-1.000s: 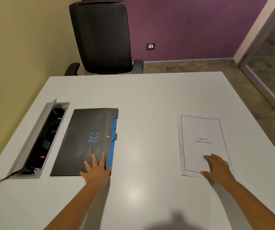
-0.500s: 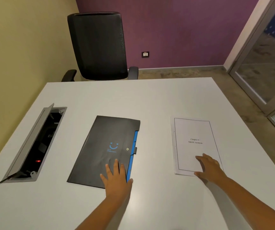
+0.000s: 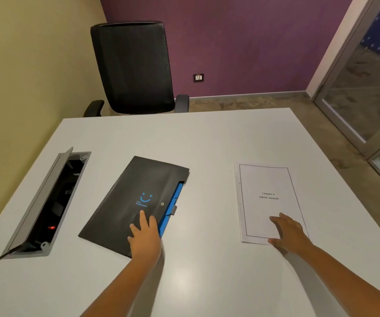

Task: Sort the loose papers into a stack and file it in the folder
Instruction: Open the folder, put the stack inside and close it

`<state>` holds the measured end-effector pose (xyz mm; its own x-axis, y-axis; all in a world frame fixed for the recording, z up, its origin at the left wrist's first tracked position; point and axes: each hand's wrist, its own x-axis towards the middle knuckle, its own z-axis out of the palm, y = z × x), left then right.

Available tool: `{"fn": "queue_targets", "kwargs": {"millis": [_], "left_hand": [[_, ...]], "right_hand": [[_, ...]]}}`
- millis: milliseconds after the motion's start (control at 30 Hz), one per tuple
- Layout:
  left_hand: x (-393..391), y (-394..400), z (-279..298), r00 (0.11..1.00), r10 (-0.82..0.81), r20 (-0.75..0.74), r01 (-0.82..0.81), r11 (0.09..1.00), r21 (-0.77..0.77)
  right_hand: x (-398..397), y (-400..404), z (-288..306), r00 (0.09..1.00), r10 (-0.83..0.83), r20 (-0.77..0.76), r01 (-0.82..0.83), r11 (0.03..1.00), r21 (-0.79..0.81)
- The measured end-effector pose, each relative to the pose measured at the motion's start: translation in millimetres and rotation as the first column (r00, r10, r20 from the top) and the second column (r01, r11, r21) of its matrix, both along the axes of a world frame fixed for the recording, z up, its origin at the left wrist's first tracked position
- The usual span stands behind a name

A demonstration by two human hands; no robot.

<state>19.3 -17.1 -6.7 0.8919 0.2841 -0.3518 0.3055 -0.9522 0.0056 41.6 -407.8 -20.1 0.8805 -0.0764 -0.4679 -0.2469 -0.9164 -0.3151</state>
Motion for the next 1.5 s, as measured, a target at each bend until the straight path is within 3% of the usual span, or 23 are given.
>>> {"fn": "queue_targets", "kwargs": {"millis": [200, 333, 533, 700, 800, 967, 1133, 1267, 1400, 1500], "left_hand": [[3.4, 14.1, 14.4, 1.000, -0.002, 0.005, 0.002, 1.000, -0.017], [11.7, 11.9, 35.4, 0.989, -0.121, 0.086, 0.120, 0.993, 0.011], [22.4, 3.7, 65.8, 0.967, -0.142, 0.212, 0.146, 0.989, -0.007], [17.2, -7.1, 88.9, 0.933, -0.152, 0.328, 0.161, 0.987, -0.001], [12.4, -21.7, 98.3, 0.914, -0.174, 0.367, 0.193, 0.981, -0.017], [11.2, -41.0, 116.2, 0.907, -0.156, 0.391, 0.191, 0.980, -0.053], [15.2, -44.0, 124.2, 0.925, -0.185, 0.332, 0.165, 0.982, 0.086], [23.6, -50.9, 120.2, 0.959, -0.233, 0.161, 0.214, 0.969, 0.127], [28.7, -52.6, 107.7, 0.961, -0.267, 0.068, 0.252, 0.951, 0.180], [31.2, -49.8, 106.3, 0.943, -0.312, 0.116, 0.289, 0.940, 0.179]], "right_hand": [[0.8, -0.5, 3.2, 0.999, 0.019, -0.026, -0.020, 0.999, -0.038], [6.0, 31.2, 16.9, 0.999, 0.019, -0.028, -0.024, 0.980, -0.198], [12.0, 118.3, 51.4, 0.962, 0.188, 0.197, -0.212, 0.972, 0.106], [4.8, 162.5, 74.0, 0.827, 0.328, 0.458, -0.457, 0.865, 0.207], [4.4, 186.7, 82.7, 0.695, 0.427, 0.578, -0.598, 0.790, 0.135], [2.5, 202.4, 75.7, 0.657, 0.524, 0.542, -0.566, 0.818, -0.105], [3.0, 192.3, 71.7, 0.658, 0.611, 0.440, -0.576, 0.785, -0.227], [2.7, 185.9, 66.3, 0.651, 0.664, 0.367, -0.618, 0.745, -0.252], [-6.1, 176.5, 58.8, 0.702, 0.662, 0.261, -0.627, 0.749, -0.215], [-12.0, 177.1, 59.9, 0.705, 0.601, 0.376, -0.584, 0.793, -0.173]]}}
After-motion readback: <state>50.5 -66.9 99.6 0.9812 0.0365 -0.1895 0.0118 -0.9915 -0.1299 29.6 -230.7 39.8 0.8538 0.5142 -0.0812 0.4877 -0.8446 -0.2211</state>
